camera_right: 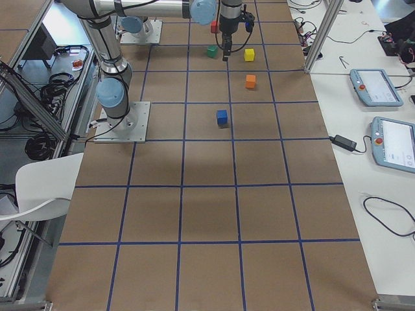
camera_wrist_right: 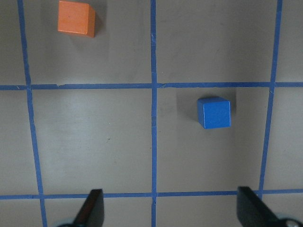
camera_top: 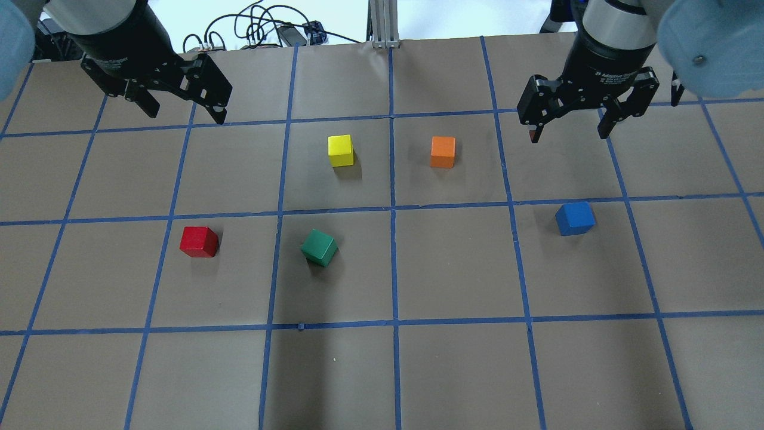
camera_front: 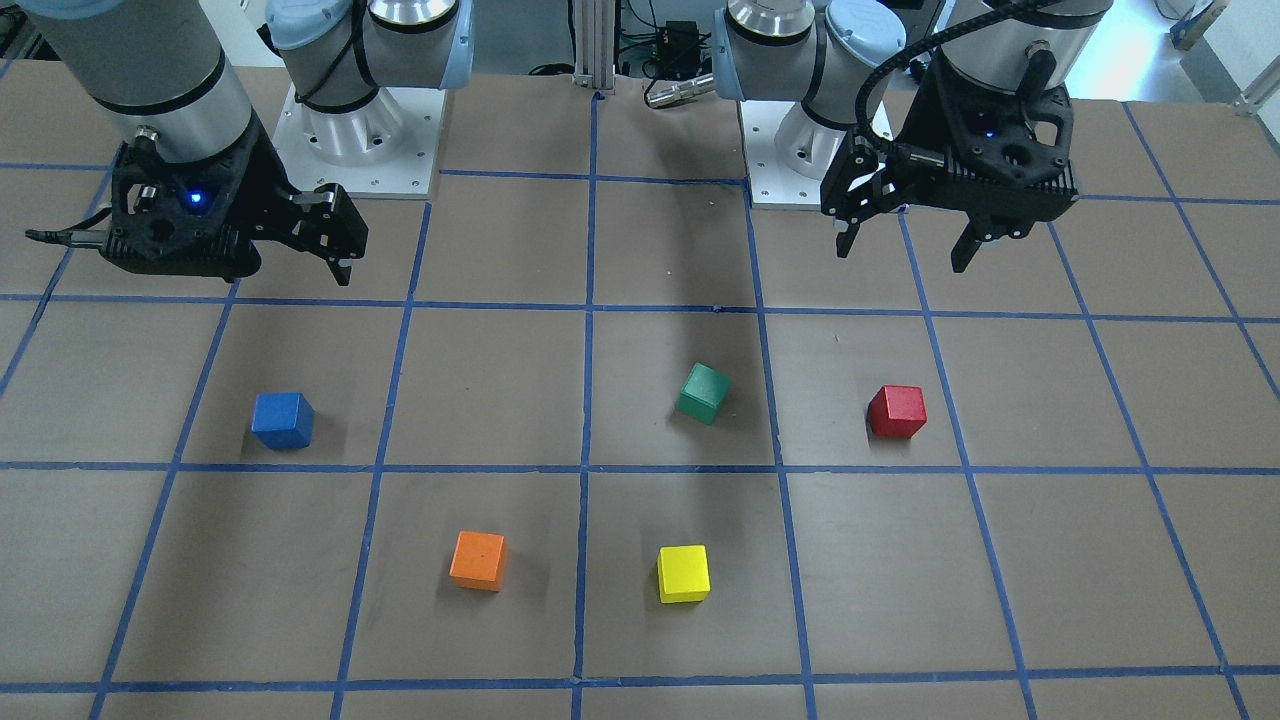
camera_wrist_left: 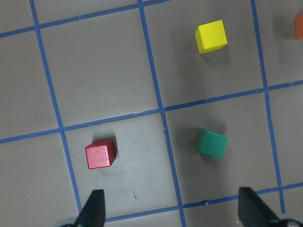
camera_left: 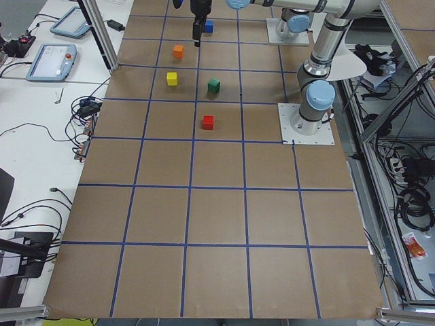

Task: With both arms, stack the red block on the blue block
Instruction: 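Move the left gripper down toward the red cube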

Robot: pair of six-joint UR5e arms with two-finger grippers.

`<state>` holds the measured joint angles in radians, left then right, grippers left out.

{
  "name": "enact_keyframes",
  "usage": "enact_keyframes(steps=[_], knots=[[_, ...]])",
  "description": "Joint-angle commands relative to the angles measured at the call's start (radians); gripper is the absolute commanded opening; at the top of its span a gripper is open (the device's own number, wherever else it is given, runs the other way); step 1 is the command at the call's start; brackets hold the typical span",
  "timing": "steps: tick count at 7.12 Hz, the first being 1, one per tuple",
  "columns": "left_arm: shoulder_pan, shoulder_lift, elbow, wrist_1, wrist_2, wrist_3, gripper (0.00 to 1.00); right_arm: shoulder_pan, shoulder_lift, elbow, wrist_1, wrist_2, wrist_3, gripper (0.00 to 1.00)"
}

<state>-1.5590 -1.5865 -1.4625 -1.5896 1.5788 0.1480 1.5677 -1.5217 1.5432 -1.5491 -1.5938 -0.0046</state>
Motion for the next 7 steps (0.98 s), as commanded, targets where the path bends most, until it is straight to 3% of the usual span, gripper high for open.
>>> enact_keyframes(steps=[1,7], knots=[[0.0,0.0,-0.001,0.002,0.003,-0.027,1.0,0.0,0.0,0.0,0.001,0.0,0.0,1.0],[-0.003,-0.01,0.001,0.002,0.004,-0.025,1.0,0.0,0.0,0.002,0.001,0.0,0.0,1.0]])
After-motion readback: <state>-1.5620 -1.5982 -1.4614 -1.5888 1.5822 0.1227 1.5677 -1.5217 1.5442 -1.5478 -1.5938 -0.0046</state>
